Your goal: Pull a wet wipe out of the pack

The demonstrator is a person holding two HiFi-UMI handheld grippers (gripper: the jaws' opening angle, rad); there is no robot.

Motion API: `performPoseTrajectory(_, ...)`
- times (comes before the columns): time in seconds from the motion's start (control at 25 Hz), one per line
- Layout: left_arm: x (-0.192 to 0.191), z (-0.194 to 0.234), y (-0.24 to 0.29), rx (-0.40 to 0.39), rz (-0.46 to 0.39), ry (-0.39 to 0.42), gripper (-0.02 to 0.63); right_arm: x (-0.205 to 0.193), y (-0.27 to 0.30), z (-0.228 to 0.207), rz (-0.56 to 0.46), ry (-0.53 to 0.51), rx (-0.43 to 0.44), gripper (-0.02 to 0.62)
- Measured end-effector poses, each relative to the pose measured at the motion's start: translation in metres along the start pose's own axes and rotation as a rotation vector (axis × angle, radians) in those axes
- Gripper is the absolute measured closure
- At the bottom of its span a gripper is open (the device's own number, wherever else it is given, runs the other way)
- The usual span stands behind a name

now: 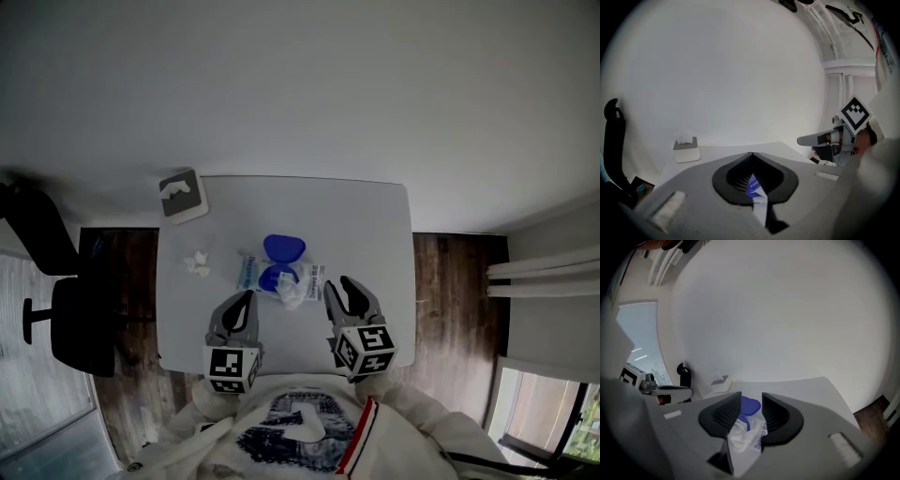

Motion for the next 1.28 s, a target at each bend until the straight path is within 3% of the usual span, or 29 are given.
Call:
performPoseTrajectory(0.2,0.006,-0.007,0.002,0.032,-0.011,0.004,0.601,-0.004,0.009,0.005,0.037,-0.014,0.102,0.344)
performPoseTrajectory(0.4,0.005,-0.012,0.004,0.045,-0.01,0.0,0.601,-0.014,0.017,0.013,0.085,-0.056,0.178,0.284)
performPoseTrajectory(0.48,0.004,-0.013,0.004,0.051,-0.007,-0.004,0.601,-0.022,0.021,0.019,0.115,-0.076,0.224,0.225)
performPoseTrajectory(0.56,0.003,-0.013,0.005,0.059,-0.006,-0.01,0.601,-0.033,0.027,0.025,0.15,-0.105,0.264,0.144)
performPoseTrajectory(0.84,-0.001,-0.015,0.004,0.072,-0.002,-0.031,0.601,-0.068,0.049,0.039,0.247,-0.239,0.349,0.006)
performPoseTrajectory(1.0,-0.005,-0.011,-0.001,0.091,0.005,-0.04,0.601,-0.085,0.064,0.049,0.332,-0.308,0.401,0.006)
performPoseTrajectory(1.28,-0.011,-0.003,-0.014,0.13,0.011,-0.05,0.601,-0.117,0.092,0.052,0.428,-0.41,0.411,0.009)
Point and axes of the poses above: the fingertips, and each gripper's own axes: y forward along the fingers, z to its left, x out of its top, the point moved 4 cm from there along -y, backward along the fingers, and after that the axes turned 1 degree about -z, right-handed, at the moved point
